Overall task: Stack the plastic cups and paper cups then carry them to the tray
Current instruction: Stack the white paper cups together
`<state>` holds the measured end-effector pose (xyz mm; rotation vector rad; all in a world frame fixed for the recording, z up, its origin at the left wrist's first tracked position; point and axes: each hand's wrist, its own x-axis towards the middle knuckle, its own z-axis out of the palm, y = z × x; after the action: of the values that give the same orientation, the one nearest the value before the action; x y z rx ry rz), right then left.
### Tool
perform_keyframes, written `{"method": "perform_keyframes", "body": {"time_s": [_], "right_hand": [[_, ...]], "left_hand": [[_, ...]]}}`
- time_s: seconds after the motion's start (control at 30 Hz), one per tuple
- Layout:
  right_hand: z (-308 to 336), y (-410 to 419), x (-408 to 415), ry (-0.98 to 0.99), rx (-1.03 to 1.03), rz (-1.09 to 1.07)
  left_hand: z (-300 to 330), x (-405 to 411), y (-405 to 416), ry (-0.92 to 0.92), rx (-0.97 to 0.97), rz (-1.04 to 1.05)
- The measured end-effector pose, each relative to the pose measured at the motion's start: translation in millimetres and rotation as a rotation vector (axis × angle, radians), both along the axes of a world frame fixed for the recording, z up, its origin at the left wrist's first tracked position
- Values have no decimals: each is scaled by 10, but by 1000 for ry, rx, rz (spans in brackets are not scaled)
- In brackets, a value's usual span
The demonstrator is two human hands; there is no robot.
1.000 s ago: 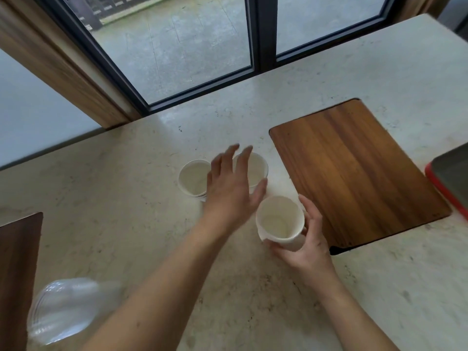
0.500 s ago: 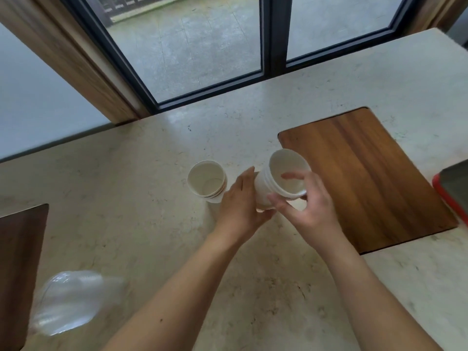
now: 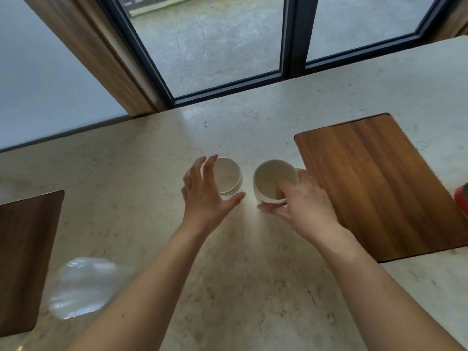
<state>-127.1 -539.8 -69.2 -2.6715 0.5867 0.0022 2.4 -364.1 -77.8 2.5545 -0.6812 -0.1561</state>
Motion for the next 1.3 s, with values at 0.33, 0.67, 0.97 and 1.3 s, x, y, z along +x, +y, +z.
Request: {"method": "perform_keyframes", "body": {"time_s": [0.33, 0.67, 0.97, 1.3], "right_hand": [[-108, 101, -54, -72, 274, -195], [471, 738, -252, -324, 409, 43], [122, 1125, -133, -221, 504, 51], [-632, 1683, 0, -191, 788, -449]], "left_hand": [[-200, -301, 273, 193, -94, -24], [-192, -754, 633, 289, -158, 78], [-301, -1042, 1141, 359, -315, 175], [-761, -1411, 2804, 321, -525, 797]]}}
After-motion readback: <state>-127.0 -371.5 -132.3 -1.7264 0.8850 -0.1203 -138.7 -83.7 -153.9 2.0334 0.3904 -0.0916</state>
